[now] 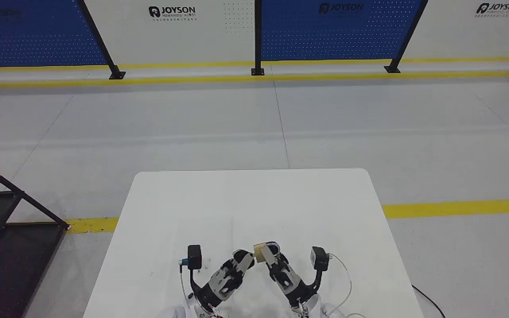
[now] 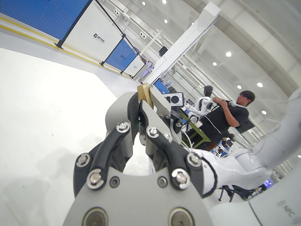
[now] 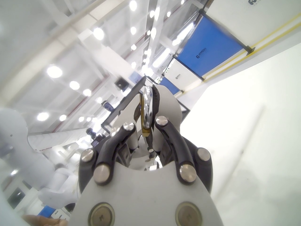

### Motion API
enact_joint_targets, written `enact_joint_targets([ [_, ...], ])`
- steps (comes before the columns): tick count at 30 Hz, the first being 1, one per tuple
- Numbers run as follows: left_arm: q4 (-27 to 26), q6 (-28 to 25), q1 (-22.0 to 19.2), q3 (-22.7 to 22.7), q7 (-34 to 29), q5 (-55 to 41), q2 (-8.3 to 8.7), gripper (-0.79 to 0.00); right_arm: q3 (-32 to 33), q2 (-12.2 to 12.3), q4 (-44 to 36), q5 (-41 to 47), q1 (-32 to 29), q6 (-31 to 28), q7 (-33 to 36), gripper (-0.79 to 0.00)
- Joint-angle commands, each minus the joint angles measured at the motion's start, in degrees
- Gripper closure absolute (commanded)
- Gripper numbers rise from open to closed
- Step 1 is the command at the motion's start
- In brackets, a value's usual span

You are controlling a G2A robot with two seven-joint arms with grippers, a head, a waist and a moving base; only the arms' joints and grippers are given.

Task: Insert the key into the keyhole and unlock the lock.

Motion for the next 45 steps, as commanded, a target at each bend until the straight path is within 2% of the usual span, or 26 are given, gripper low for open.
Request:
enact_joint_targets([
  [1,0.1,0.2,0.0,-0.2,0.6,1.7,0.04,0.0,0.1,0.0,-0.1,0.0,-0.1,0.0,0.1,0.0],
  [16,0.4,9.2,0.8,0.4,15.1,20.4,-0.29,0.0,0.3,0.3,-0.9,1.3,-0.3,1.4,2.4,0.0],
  [30,3.7,24.4,-0.3,3.0,30.1,38.3,-0.71,0.0,0.3,0.5,-1.2,1.9,-0.4,1.7,3.2,0.0],
  [37,5.4,29.6,-1.3,4.0,34.7,42.4,-0.86,0.0,0.0,0.6,-1.0,2.3,-0.3,1.7,3.9,0.0],
  [45,6.7,35.0,-2.2,4.7,36.2,45.9,-0.98,0.0,-0.1,0.7,-1.1,2.9,-0.2,1.7,4.7,0.0],
])
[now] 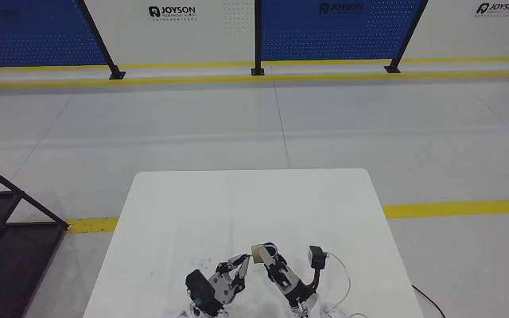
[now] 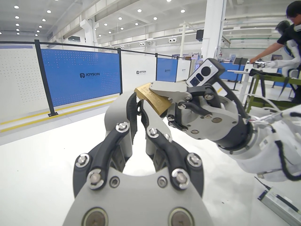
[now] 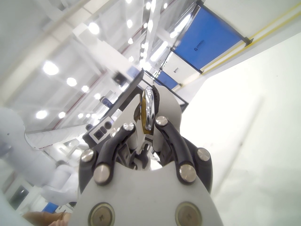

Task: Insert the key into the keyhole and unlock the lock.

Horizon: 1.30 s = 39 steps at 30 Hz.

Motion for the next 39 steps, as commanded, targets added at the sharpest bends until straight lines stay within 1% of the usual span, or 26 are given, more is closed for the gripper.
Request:
enact_joint_targets([
  [1,0.2,1.1,-0.2,0.3,0.2,0.7,-0.04,0.0,0.0,0.0,0.0,0.0,0.0,-0.1,0.1,0.0],
  [3,0.4,1.7,-0.4,0.5,0.5,0.9,-0.07,0.0,0.0,0.1,-0.1,0.1,0.0,-0.1,0.2,0.0],
  [9,1.2,5.6,-1.0,0.9,2.0,3.5,-0.15,0.0,0.0,0.1,-0.1,0.4,0.0,-0.3,0.4,0.0],
  [11,1.6,7.8,-1.3,0.9,2.8,5.0,-0.15,0.0,0.0,0.2,-0.1,0.5,0.0,-0.3,0.5,0.0],
  [15,2.5,10.1,-1.8,1.2,4.0,6.3,-0.24,0.0,0.0,0.2,-0.1,0.8,0.0,-0.3,0.8,0.0],
  [20,3.0,9.3,-2.1,1.9,4.9,4.3,-0.46,0.0,0.0,0.3,-0.2,0.9,0.0,-0.4,0.8,0.0],
  [21,2.9,8.7,-2.2,2.0,5.0,3.4,-0.49,-0.16,0.1,0.3,-0.2,0.8,0.0,-0.4,0.8,0.0],
  [22,2.8,7.9,-2.1,2.0,5.1,2.2,-0.52,-0.422,0.1,0.3,-0.2,0.9,0.0,-0.4,0.7,0.0],
  [23,2.6,7.1,-2.1,2.0,5.1,1.3,-0.52,-0.785,0.1,0.3,-0.2,0.9,0.0,-0.4,0.7,0.0],
  [27,1.2,3.2,-1.3,1.2,4.8,-1.5,-0.21,-0.785,0.2,0.3,0.2,1.6,0.5,0.2,0.8,0.0],
  [30,-0.3,0.0,0.1,-0.6,4.5,-2.5,0.44,-0.785,0.4,0.3,0.3,2.5,0.9,0.6,1.0,0.0],
  [32,-1.7,-4.3,1.7,-2.4,3.6,-4.2,1.11,-0.785,0.5,0.3,0.4,3.0,1.3,1.3,1.4,0.0],
  [33,-2.5,-6.6,2.7,-3.6,2.9,-4.8,1.55,-0.785,0.6,0.3,0.5,3.1,1.6,2.0,1.7,0.0],
  [35,-4.6,-12.3,5.4,-6.9,1.2,-7.3,2.58,-0.785,0.2,0.1,0.8,3.2,2.9,5.6,3.9,0.0],
  [38,-7.8,-21.1,10.4,-14.0,-1.4,-9.8,4.45,-0.785,-1.8,-0.4,1.8,3.6,6.1,12.8,9.4,0.0],
  [39,-9.0,-22.8,11.9,-17.1,-1.7,-10.7,5.05,-0.785,-2.8,-0.7,2.3,4.0,7.4,14.9,12.3,0.0],
])
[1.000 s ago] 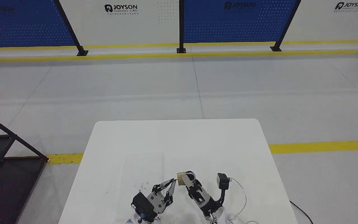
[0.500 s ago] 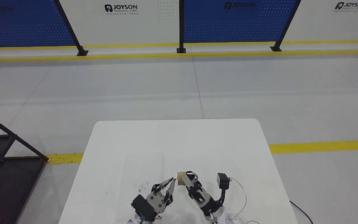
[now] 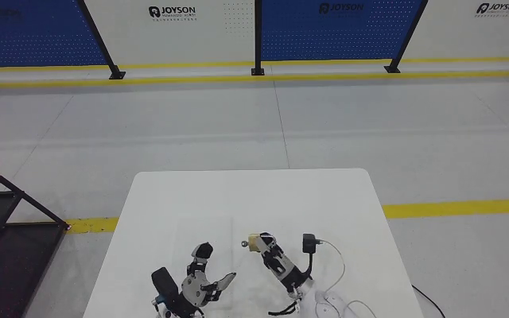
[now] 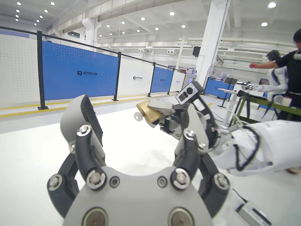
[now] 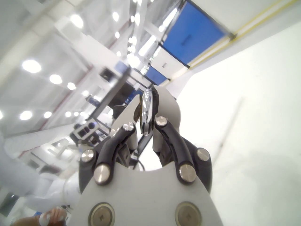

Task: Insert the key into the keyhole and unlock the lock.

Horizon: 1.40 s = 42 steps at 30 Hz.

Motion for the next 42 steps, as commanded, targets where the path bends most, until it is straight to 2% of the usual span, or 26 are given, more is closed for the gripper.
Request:
enact_joint_targets([
  [1,-1.9,-3.8,3.5,-6.4,-0.8,-1.5,1.11,-0.785,-2.1,-0.5,1.2,0.8,2.6,5.1,6.1,0.0],
  [3,-3.5,-3.3,5.8,-11.9,-0.7,-1.6,1.83,-0.785,-4.7,-1.1,2.1,0.8,5.5,10.0,12.0,0.0],
  [8,-4.7,-3.9,10.0,-18.3,-0.2,-2.9,2.56,-0.785,-11.9,-2.9,4.1,-2.7,9.8,18.0,20.4,0.0],
  [12,-4.3,-5.1,10.7,-20.3,-0.1,-5.8,2.66,-0.785,-15.9,-4.1,5.6,-4.0,11.9,21.7,24.7,0.0],
  [17,-4.3,-5.1,10.7,-20.3,-0.1,-5.8,2.66,-0.785,-18.6,-4.8,5.9,-5.7,12.8,24.1,27.0,0.0],
  [18,-4.3,-5.1,10.7,-20.3,-0.1,-5.8,2.66,-0.785,-19.0,-4.8,6.1,-6.9,12.9,24.7,27.9,-0.04],
  [19,-4.3,-5.1,10.7,-20.3,-0.1,-5.8,2.66,-0.785,-19.3,-4.8,5.9,-7.8,13.0,25.4,28.4,-0.271],
  [22,-4.3,-5.1,10.7,-20.3,-0.1,-5.8,2.66,-0.785,-19.9,-4.7,5.2,-9.4,12.7,26.4,28.7,-0.456],
  [23,-4.3,-5.1,10.7,-20.3,-0.1,-5.8,2.66,-0.785,-20.0,-4.6,5.1,-10.0,12.6,26.7,28.9,-0.597],
  [25,-4.3,-5.1,10.7,-20.3,-0.1,-5.8,2.66,-0.785,-20.0,-4.5,4.6,-11.2,12.5,27.7,28.7,-0.785],
  [32,-4.3,-5.1,10.7,-20.3,-0.1,-5.8,2.66,-0.785,-20.0,-3.4,1.5,-16.8,11.4,29.6,27.9,-0.785],
  [42,-4.3,-5.1,10.7,-20.3,-0.1,-5.8,2.66,-0.785,-15.7,0.8,-12.7,-28.0,4.2,31.5,25.7,-0.785],
])
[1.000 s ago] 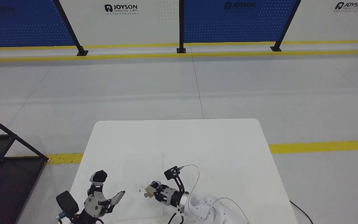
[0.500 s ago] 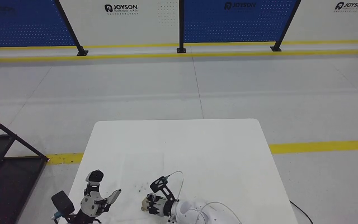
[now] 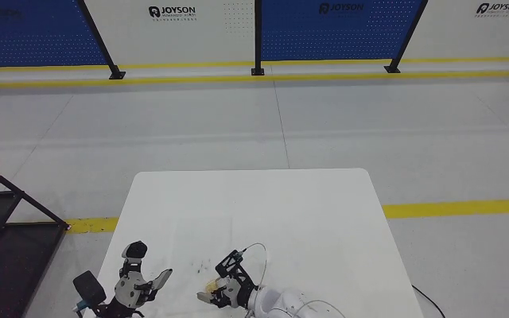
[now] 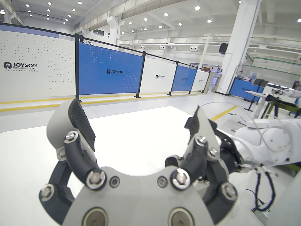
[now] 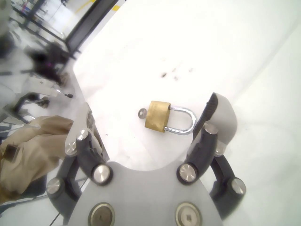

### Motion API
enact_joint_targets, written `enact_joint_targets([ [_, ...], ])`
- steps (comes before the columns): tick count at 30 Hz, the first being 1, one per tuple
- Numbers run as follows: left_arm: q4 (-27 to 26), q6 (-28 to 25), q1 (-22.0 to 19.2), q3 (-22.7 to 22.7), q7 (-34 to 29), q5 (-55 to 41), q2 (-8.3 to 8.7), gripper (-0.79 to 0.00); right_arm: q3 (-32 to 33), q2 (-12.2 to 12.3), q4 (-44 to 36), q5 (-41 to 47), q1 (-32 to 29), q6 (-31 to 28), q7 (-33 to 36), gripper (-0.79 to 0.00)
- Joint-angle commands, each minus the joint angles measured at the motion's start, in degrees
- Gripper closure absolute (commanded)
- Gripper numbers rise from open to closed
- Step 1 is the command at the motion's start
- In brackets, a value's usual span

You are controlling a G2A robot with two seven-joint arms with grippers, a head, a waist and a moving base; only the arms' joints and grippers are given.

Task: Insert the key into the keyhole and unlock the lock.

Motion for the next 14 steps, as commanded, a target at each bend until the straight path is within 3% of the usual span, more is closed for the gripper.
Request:
enact_joint_targets([
  [1,0.0,0.0,0.0,0.0,0.0,0.0,0.0,-0.785,1.6,1.0,-3.7,-2.6,-2.2,-0.2,-1.0,-0.785],
  [5,0.0,0.0,0.0,0.0,0.0,0.0,0.0,-0.785,6.0,3.3,-11.4,-6.7,-7.8,-2.2,-3.7,-0.785],
  [14,0.0,0.0,0.0,0.0,0.0,0.0,0.0,-0.785,6.0,3.3,-11.4,-6.7,-7.8,-2.2,-3.7,-0.785],
])
